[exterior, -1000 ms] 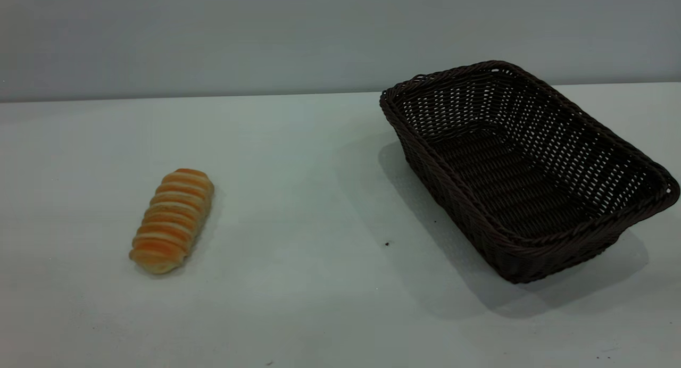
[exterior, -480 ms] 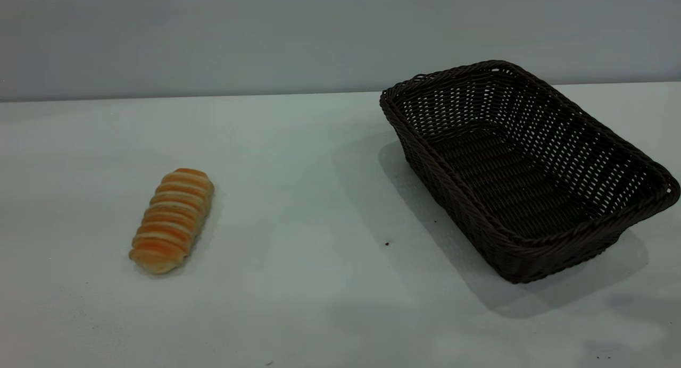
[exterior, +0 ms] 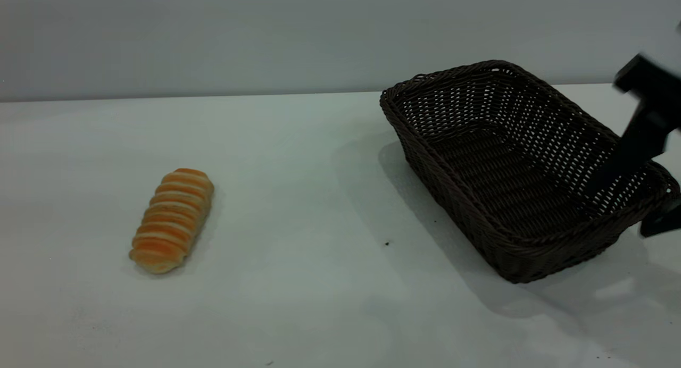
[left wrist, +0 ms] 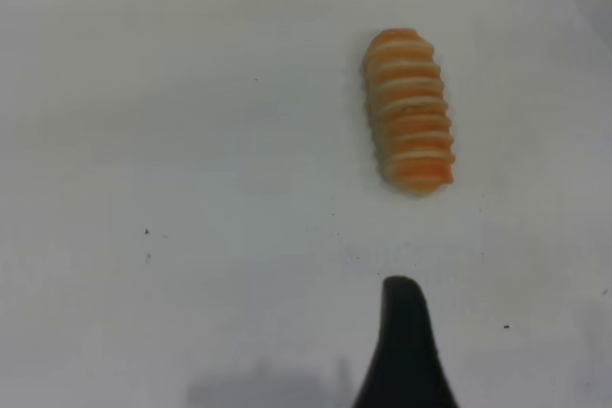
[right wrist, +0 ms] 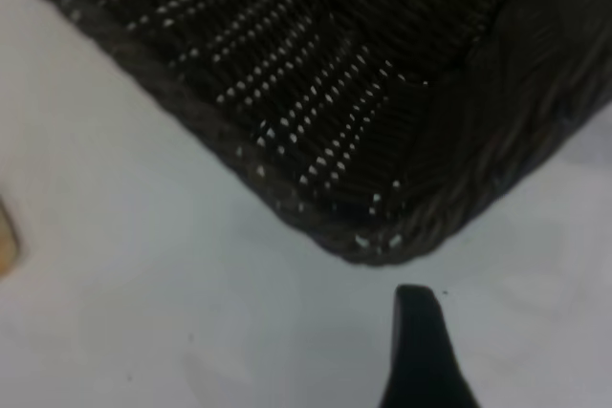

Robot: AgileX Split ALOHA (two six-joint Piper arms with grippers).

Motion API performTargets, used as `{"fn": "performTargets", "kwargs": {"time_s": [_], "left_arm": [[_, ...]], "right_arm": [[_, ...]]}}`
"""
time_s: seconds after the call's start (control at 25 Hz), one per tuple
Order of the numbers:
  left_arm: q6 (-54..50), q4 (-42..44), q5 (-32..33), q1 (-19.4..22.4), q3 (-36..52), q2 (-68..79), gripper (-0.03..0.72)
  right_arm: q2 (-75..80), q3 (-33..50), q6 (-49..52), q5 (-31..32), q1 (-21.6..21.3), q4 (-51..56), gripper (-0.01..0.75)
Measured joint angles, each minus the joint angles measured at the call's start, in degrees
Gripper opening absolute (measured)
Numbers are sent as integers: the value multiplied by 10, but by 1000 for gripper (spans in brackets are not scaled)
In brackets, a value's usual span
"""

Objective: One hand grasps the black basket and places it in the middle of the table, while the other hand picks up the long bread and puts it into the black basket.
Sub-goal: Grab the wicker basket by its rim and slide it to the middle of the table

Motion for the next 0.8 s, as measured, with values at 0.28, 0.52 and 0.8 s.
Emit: {"fn": "performTargets", "kwargs": {"time_s": [0.28,0.52,0.8], "left_arm": [[0,-1,0,0,0,0,581],[0,-1,0,0,0,0,581],[0,-1,-1,0,0,0,581]], "right_arm": [[88,-3,-18,-58,0,90,512],[150,-32,-31,-98,0,148,512],[213,-55,-20,-129,0,202,286]]}}
